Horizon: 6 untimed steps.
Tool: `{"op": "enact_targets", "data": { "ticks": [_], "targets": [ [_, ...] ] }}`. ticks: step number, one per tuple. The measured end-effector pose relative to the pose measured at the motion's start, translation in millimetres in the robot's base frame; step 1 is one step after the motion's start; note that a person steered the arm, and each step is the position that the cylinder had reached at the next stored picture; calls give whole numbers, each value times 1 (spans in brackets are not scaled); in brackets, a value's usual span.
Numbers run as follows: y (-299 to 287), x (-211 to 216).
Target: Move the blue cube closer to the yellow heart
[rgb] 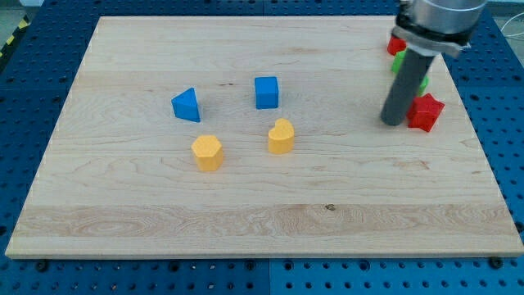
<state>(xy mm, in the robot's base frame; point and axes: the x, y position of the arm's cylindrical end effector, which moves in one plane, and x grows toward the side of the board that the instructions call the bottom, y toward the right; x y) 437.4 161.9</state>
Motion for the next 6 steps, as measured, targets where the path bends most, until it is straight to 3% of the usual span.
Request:
{"op": "enact_targets", "data": {
  "ticks": [2, 4, 5, 6],
  "targets": [
    [-57, -31],
    [-127, -90],
    [-170, -77],
    [-158, -39]
  ]
}}
